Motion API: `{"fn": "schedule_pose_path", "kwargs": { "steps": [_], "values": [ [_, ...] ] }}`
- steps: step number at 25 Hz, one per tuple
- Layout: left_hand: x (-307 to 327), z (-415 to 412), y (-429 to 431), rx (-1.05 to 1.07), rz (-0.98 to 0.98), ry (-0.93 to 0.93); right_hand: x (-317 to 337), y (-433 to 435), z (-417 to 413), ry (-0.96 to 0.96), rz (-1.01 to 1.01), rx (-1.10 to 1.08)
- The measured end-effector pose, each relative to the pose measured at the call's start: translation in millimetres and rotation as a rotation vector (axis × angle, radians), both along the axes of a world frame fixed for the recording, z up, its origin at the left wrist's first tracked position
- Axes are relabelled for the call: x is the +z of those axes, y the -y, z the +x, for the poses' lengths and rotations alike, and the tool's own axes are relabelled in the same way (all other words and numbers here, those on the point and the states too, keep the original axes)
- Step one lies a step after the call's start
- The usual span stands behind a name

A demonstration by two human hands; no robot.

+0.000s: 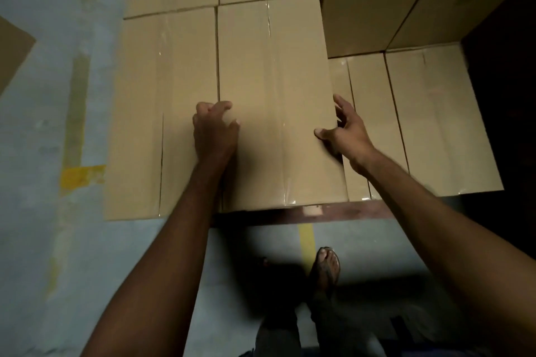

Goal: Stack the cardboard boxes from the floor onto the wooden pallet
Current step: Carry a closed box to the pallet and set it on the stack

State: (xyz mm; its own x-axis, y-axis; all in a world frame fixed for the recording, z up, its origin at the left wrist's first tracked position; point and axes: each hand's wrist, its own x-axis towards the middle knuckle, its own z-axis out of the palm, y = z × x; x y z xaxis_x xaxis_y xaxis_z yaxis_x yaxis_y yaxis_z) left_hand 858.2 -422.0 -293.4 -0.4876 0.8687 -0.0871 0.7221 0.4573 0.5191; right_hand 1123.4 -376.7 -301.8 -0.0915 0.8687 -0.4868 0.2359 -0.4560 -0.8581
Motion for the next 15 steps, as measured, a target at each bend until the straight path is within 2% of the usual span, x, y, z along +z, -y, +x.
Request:
{"fn": "schedule_pose_path", "kwargs": {
  "steps": [2,4,6,10,13,15],
  "values": [
    [-3.5,0.1,5.7,-0.049,-0.039,-0.033,-4.3,2.3,1.0,0.092,0.048,0.003],
    [-5.0,-7.1,20.2,-0.123,-0.049,-0.058,-4.3,13.9,-0.8,0.307,0.147,0.053],
    [-8.3,-17.4,42.7,-0.199,-0.022,0.018,-2.6,39.5,-4.7,0.522,0.247,0.16],
    [-16.6,-47.2,101.5,-0.526,-0.126,0.08,8.3,101.7,-14.3,0.701,0.38,0.48],
    [-21.9,-60.5,133.4,-0.739,-0.239,-0.029,-2.8,122.7,-2.9,0.9,0.419,0.858],
    [-27.2,-58.2,139.8,-0.795,-0.19,-0.163,-8.1,122.4,6.3,0.986,0.498,0.878]
  ]
}}
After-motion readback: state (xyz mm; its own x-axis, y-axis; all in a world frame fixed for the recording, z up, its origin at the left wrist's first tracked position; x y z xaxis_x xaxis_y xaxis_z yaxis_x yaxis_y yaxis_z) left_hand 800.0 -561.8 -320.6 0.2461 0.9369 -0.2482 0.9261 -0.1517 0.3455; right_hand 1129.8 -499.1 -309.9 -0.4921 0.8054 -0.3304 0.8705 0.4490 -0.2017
